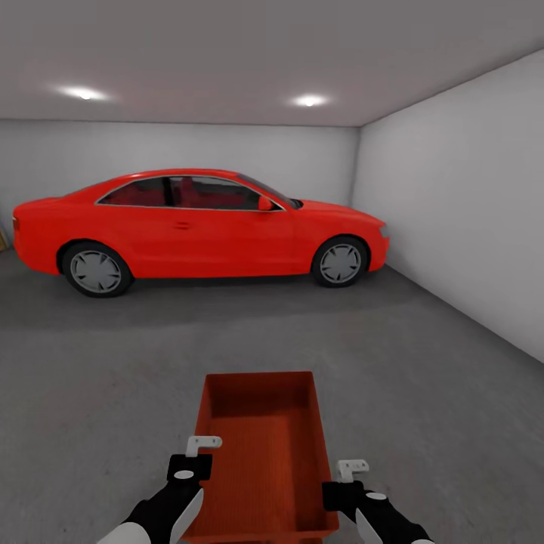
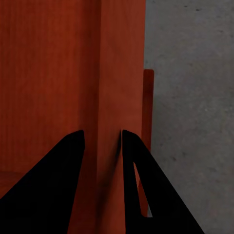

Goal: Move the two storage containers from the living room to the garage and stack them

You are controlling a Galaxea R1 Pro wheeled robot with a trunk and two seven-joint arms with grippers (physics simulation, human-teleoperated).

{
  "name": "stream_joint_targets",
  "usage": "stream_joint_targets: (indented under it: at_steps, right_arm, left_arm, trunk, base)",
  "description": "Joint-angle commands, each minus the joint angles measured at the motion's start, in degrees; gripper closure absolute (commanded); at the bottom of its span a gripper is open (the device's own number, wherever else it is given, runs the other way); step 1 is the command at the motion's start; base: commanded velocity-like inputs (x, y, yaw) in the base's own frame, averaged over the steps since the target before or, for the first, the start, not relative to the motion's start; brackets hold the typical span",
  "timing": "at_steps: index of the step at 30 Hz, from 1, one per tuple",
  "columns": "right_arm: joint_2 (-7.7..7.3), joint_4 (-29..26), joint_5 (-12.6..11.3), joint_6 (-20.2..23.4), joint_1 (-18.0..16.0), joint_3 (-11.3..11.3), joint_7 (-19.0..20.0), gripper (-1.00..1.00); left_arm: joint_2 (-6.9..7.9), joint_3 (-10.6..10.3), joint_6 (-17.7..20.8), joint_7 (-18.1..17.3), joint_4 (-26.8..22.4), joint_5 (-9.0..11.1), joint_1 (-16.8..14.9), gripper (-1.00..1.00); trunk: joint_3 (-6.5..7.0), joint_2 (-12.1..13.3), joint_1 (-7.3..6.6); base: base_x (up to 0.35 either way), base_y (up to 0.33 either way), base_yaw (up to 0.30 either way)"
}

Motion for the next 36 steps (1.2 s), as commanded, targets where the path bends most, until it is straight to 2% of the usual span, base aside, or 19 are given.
stream_joint_targets:
  at_steps: [1,16,36]
  right_arm:
    - [0.03,-1.3,-0.4,-4.4,0.0,0.3,0.4,1.00]
    - [0.03,-1.3,-0.4,-4.4,0.0,0.3,0.4,1.00]
    - [0.01,-1.3,-0.4,-4.3,0.0,0.3,0.4,1.00]
  left_arm:
    - [0.02,-1.5,0.3,0.1,0.1,2.1,0.0,1.00]
    - [0.02,-1.5,0.3,0.2,0.0,2.1,0.0,1.00]
    - [0.11,-1.5,0.3,0.2,0.2,2.1,0.0,1.00]
  trunk:
    - [-0.26,-0.5,0.22]
    - [-2.95,-6.5,3.52]
    - [-2.95,-6.5,3.52]
  base:
    - [0.000,0.000,0.000]
    - [0.000,0.000,0.000]
    - [0.000,0.000,0.000]
